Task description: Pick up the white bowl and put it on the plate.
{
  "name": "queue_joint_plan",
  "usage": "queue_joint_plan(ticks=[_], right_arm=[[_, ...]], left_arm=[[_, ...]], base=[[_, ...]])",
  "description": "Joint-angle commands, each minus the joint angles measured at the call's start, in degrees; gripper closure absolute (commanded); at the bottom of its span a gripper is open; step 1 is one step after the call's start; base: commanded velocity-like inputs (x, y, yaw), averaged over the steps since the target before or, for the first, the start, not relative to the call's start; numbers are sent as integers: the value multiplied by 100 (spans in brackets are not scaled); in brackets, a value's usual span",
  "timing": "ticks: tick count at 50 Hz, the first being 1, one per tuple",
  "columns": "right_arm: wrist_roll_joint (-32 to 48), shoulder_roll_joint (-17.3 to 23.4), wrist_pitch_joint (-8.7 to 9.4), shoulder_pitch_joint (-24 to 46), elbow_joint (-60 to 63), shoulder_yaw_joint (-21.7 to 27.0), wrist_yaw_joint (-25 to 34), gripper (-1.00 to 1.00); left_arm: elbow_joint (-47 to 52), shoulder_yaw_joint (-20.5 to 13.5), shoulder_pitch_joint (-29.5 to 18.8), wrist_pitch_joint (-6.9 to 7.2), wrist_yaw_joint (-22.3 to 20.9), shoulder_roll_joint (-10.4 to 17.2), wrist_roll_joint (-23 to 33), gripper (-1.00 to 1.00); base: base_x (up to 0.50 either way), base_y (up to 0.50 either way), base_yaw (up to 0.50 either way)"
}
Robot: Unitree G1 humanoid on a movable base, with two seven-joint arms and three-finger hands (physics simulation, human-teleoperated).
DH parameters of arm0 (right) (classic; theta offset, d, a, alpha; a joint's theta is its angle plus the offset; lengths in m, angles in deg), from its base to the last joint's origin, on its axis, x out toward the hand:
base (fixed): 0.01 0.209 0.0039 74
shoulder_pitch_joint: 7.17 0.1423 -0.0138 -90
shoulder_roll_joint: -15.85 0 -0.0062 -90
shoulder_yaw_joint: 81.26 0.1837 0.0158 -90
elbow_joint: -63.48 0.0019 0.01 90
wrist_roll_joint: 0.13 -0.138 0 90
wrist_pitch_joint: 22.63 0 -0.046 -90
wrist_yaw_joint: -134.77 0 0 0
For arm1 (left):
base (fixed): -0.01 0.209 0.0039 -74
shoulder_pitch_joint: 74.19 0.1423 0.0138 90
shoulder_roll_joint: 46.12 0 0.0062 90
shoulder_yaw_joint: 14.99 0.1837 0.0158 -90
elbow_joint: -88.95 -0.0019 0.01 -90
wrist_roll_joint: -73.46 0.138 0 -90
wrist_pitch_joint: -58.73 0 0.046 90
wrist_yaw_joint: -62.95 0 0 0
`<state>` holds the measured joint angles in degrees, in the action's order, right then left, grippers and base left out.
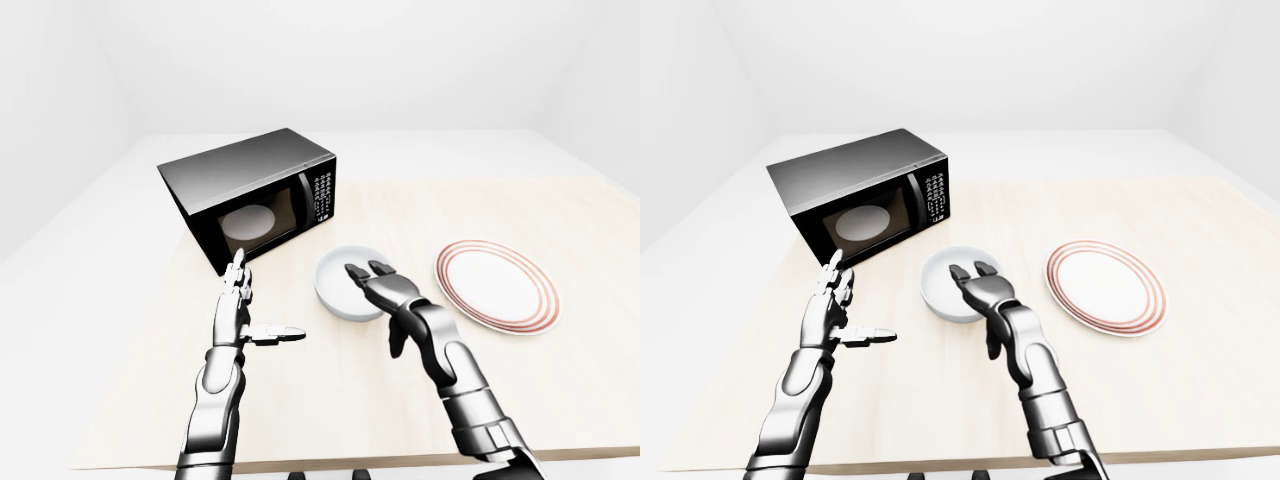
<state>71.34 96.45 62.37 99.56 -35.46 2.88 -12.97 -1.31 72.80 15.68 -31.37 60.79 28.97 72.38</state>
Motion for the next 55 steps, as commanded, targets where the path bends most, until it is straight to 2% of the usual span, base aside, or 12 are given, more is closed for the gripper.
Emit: queue_joint_plan(ticks=[1,55], right_arm=[[96,-51,0,157,-340,-73,-182,-100],[304,-87,0,185,-1074,-188,-727,-100]], left_arm=[[0,0,0,0,0,0,0,-100],[0,0,0,0,0,0,0,-100]], base=[[0,0,0],[0,0,0]])
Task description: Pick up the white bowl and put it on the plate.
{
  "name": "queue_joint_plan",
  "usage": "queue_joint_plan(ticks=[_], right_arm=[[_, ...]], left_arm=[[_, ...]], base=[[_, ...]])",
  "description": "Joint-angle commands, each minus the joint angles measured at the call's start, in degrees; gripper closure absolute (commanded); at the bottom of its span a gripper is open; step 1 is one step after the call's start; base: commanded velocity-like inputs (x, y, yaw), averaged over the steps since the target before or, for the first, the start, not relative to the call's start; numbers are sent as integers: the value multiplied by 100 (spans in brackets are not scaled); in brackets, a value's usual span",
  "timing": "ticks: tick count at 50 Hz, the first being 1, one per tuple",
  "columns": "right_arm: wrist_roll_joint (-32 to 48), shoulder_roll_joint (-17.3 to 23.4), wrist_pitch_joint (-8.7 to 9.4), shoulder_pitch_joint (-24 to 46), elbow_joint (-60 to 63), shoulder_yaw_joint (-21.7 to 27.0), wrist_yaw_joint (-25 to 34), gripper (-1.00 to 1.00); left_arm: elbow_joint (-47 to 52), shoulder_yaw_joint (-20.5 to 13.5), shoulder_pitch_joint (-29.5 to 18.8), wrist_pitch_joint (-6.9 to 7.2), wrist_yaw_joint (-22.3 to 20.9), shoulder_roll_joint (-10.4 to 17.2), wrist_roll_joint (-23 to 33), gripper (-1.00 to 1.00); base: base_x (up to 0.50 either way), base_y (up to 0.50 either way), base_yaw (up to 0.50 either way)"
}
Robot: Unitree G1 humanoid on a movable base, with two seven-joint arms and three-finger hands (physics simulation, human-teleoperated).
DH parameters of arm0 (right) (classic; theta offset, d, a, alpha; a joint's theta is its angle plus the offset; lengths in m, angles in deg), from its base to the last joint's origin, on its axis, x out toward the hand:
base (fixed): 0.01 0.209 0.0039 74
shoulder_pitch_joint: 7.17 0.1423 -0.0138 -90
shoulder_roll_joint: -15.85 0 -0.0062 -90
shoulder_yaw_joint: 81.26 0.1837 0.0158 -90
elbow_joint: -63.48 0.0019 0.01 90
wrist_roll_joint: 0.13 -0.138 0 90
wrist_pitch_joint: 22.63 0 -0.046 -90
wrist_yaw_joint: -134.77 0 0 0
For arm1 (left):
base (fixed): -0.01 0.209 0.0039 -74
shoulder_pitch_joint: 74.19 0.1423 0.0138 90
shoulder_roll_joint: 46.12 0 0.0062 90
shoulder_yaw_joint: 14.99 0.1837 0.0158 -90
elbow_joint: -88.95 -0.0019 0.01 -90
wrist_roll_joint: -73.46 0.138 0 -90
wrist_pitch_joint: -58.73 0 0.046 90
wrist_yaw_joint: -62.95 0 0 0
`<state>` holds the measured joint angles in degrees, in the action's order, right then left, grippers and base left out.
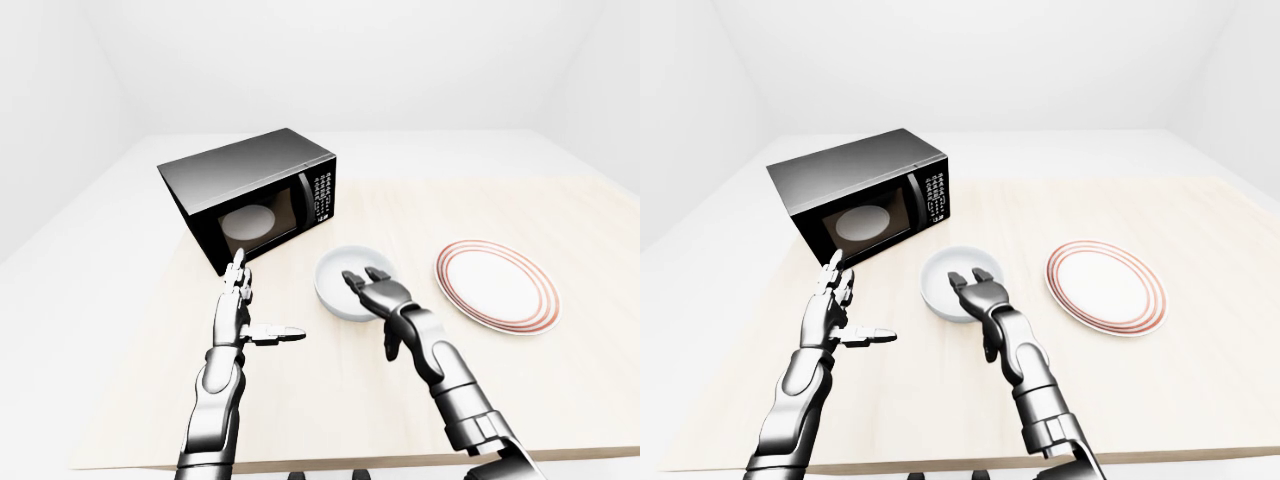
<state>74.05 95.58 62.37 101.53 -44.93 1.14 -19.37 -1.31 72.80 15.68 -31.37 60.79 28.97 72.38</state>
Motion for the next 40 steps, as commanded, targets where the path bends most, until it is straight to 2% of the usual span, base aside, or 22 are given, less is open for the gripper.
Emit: queue_joint_plan(ticks=[1,2,3,4,6,25,34,40], right_arm=[[35,0,0,-7,-134,-13,-92,-100],[5,-2,0,-15,-97,-5,-87,-100],[4,-3,0,-19,-95,-6,-61,-44],[-5,-4,0,-13,-107,-3,-62,21],[2,9,0,-38,-95,-13,-56,100],[-104,-65,0,-52,46,-26,-133,100],[-191,-25,0,361,453,191,-602,100],[-354,3,0,637,829,333,-681,100]], left_arm=[[0,0,0,0,0,0,0,-100],[0,0,0,0,0,0,0,-100],[0,0,0,0,0,0,0,-100],[0,0,0,0,0,0,0,-100],[0,0,0,0,0,0,0,-100],[0,0,0,0,0,0,0,-100],[0,0,0,0,0,0,0,-100],[0,0,0,0,0,0,0,-100]], base=[[0,0,0],[0,0,0],[0,0,0],[0,0,0],[0,0,0],[0,0,0],[0,0,0],[0,0,0]])
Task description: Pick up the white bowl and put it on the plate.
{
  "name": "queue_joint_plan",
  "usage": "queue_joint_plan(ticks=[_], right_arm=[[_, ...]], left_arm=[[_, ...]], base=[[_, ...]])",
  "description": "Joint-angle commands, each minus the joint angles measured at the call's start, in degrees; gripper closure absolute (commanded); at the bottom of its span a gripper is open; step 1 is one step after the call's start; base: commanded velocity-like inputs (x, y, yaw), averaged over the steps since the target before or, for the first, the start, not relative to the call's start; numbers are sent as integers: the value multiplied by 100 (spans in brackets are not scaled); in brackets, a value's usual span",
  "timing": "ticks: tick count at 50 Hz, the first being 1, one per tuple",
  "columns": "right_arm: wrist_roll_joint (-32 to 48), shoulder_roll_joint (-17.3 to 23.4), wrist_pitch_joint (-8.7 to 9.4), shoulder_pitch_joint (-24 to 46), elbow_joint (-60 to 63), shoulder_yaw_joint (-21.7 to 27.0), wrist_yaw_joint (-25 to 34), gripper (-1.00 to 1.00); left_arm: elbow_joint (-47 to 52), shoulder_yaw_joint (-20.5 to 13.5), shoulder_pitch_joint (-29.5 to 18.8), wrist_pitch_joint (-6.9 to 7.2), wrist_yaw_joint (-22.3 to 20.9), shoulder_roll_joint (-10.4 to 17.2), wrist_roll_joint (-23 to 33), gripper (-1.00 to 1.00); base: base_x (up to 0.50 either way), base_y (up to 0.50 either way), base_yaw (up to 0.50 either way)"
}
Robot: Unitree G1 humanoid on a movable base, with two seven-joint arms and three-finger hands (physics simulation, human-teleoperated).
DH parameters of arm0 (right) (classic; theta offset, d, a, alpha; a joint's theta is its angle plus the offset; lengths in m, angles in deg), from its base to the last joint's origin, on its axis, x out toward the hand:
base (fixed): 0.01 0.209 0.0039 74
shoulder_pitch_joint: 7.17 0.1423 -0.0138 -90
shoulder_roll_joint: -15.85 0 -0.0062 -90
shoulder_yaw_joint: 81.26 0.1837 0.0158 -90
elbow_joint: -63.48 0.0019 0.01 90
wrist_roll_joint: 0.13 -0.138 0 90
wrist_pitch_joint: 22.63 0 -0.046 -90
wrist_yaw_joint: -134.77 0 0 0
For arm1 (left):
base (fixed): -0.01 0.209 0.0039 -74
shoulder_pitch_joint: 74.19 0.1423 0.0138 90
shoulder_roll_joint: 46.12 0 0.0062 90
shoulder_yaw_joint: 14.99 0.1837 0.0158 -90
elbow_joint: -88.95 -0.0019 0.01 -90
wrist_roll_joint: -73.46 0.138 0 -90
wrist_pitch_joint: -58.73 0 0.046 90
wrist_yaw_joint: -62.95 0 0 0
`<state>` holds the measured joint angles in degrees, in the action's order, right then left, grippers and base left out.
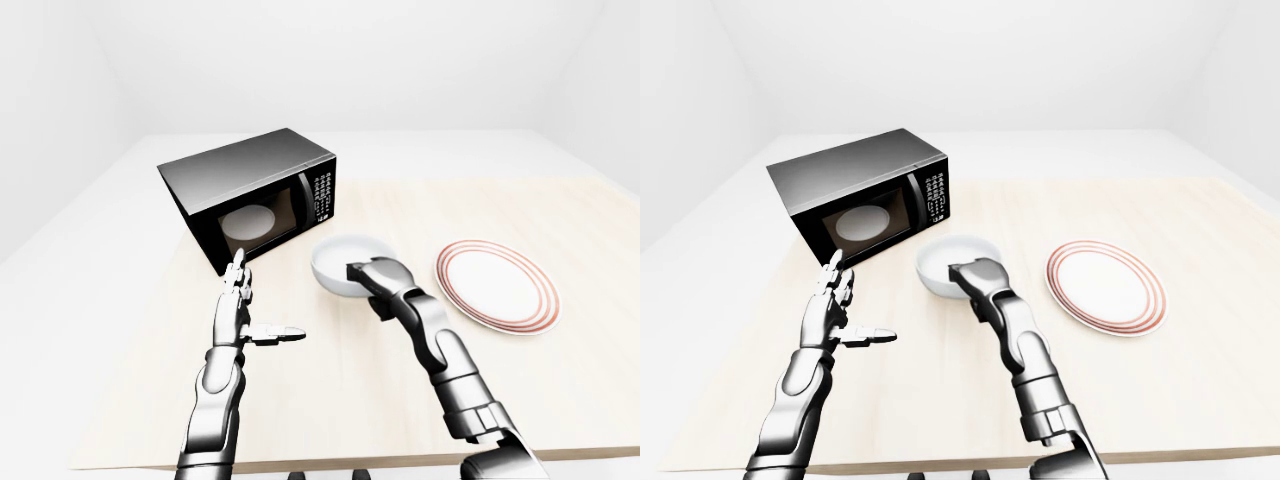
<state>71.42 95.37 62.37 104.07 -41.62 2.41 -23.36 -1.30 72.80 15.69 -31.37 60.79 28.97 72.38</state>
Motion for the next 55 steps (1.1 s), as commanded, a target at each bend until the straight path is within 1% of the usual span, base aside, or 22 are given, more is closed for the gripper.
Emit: queue_joint_plan(ticks=[1,8,20,28,31,35,41,55], right_arm=[[-97,31,0,388,500,200,-287,100],[-115,79,0,501,553,232,-435,100],[-31,231,0,738,209,355,-920,100],[-222,403,0,788,225,488,-874,100],[-253,515,0,803,88,553,-982,100],[-385,675,0,861,-19,670,-974,100],[-501,815,0,894,-21,761,-937,100],[-752,1210,0,940,-300,1005,-1089,100]], left_arm=[[0,0,0,0,0,0,0,-100],[0,0,0,0,0,0,0,-100],[0,0,0,0,0,0,0,-100],[0,0,0,0,0,0,0,-100],[0,0,0,0,0,0,0,-100],[0,0,0,0,0,0,0,-100],[0,0,0,0,0,0,0,-100],[0,0,0,0,0,0,0,-100]], base=[[0,0,0],[0,0,0],[0,0,0],[0,0,0],[0,0,0],[0,0,0],[0,0,0],[0,0,0]])
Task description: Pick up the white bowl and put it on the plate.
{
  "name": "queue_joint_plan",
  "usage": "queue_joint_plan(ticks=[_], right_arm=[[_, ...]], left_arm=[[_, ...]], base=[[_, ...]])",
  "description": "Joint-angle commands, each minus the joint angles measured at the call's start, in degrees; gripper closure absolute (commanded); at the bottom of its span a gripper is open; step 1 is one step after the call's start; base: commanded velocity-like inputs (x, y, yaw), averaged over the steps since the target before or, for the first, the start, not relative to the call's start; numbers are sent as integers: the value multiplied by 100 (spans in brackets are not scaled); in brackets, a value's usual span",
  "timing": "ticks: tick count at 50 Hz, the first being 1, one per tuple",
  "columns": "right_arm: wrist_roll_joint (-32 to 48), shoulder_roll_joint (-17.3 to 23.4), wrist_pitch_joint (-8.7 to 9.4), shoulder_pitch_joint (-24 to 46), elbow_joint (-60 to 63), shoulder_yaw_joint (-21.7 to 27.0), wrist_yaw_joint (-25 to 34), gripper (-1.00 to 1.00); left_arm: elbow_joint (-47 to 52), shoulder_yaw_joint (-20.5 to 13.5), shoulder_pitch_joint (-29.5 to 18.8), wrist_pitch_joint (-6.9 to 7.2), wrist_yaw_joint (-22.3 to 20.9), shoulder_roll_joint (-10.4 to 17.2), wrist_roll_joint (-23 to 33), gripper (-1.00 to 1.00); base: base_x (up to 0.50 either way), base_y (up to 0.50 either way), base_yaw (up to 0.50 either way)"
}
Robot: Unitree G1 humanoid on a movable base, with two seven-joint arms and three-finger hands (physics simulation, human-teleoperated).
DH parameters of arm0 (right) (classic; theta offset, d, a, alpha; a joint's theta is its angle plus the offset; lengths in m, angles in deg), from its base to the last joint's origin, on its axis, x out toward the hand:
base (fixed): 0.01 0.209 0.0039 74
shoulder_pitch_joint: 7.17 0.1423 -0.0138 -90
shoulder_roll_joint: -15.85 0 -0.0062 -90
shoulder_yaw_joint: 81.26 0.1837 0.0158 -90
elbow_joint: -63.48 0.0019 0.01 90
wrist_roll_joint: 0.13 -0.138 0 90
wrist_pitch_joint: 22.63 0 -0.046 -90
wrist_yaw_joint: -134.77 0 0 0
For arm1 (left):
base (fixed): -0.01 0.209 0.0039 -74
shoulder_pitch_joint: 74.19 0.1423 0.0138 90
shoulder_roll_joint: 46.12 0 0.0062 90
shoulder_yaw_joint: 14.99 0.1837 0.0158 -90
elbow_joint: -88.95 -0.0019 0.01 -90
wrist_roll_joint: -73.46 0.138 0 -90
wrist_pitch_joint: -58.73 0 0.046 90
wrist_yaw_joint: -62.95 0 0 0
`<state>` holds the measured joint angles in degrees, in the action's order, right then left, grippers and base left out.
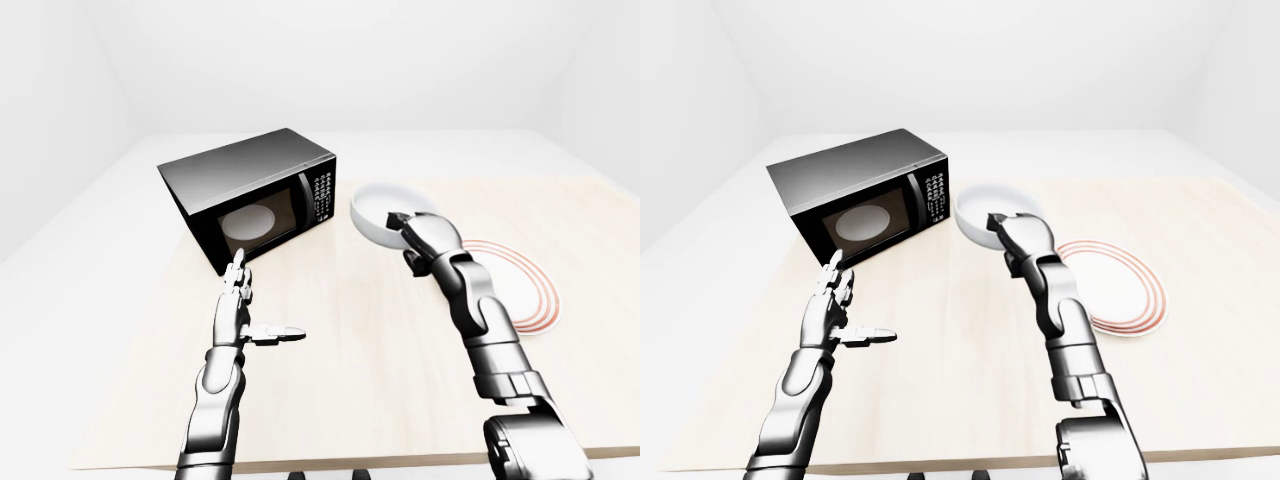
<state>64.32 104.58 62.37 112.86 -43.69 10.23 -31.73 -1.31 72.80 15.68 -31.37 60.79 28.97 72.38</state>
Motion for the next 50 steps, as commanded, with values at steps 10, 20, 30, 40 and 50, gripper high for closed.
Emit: queue_joint_plan(ticks=[10,20,30,40,50], right_arm=[[-337,609,0,108,-327,440,-346,100],[-468,840,0,67,-530,545,-459,100],[-609,1053,0,76,-678,670,-512,100],[-751,1336,0,94,-1026,787,-680,100],[-849,1494,0,71,-1260,847,-803,100]], left_arm=[[0,0,0,0,0,0,0,-100],[0,0,0,0,0,0,0,-100],[0,0,0,0,0,0,0,-100],[0,0,0,0,0,0,0,-100],[0,0,0,0,0,0,0,-100]], base=[[0,0,0],[0,0,0],[0,0,0],[0,0,0],[0,0,0]])
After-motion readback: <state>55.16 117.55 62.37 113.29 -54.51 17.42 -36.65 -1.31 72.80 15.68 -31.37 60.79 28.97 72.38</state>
